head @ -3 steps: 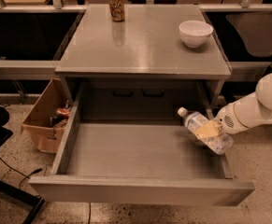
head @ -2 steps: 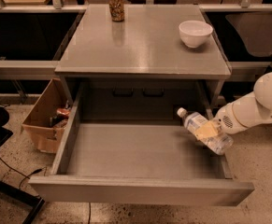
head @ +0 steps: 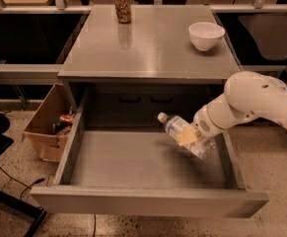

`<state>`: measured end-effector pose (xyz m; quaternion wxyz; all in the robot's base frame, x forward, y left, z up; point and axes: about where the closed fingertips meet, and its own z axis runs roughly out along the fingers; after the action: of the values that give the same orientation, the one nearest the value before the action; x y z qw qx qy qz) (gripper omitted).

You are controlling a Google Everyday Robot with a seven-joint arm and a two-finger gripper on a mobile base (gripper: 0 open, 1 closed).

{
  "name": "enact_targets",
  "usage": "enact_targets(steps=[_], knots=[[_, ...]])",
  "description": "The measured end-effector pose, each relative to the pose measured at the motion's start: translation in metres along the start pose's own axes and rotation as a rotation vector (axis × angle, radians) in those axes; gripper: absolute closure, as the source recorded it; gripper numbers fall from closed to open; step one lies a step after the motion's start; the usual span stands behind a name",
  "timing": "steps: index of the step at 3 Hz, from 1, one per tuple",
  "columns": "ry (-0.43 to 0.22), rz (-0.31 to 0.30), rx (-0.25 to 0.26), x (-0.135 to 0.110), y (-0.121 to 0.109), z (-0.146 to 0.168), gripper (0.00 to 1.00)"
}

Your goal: Place blue plastic bottle into top drawer

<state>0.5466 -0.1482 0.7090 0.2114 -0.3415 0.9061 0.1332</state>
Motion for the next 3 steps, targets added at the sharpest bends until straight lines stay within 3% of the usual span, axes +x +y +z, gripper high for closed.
enact_targets(steps=[1, 2, 3], knots=[[0.061, -0.071, -0.085, -0.004, 0.059, 0.064, 1.0], [0.098, -0.073, -0.141, 0.005, 0.083, 0.1, 1.0], [0.102, -0.073, -0.147, 0.006, 0.085, 0.103, 0.83]])
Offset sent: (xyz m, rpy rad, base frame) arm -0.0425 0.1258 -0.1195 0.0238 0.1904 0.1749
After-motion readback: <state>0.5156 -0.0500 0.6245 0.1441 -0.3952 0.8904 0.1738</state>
